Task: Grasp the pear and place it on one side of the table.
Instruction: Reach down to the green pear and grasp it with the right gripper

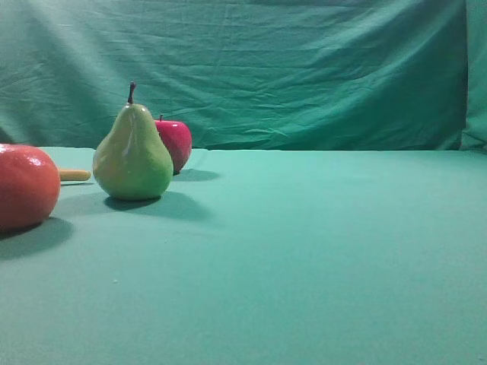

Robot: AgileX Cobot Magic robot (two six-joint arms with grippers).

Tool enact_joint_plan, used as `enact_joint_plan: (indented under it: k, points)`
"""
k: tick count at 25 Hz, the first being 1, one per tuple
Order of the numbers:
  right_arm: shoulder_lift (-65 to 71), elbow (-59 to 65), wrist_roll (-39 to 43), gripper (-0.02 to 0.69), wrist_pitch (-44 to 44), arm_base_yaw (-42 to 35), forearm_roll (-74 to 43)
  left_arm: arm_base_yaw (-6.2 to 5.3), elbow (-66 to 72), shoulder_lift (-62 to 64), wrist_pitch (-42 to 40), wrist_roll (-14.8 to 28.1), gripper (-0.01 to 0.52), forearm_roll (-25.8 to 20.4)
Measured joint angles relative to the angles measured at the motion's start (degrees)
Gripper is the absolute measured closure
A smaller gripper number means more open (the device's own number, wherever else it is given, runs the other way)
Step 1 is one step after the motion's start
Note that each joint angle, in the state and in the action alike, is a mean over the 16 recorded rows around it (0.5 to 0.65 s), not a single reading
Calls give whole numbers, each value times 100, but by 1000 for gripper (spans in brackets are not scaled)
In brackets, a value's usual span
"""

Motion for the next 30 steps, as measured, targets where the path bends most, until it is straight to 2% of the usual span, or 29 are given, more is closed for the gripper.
enact_joint_plan:
  k: [17,23,30]
  points:
    - [0,3,25,665,-120,0,-186,0,0,0,0,0,514,0]
    - [1,3,299,665,-1031,0,-360,0,0,0,0,0,514,0]
    - [383,-412,978,665,-1924,0,-624,0,0,0,0,0,514,0]
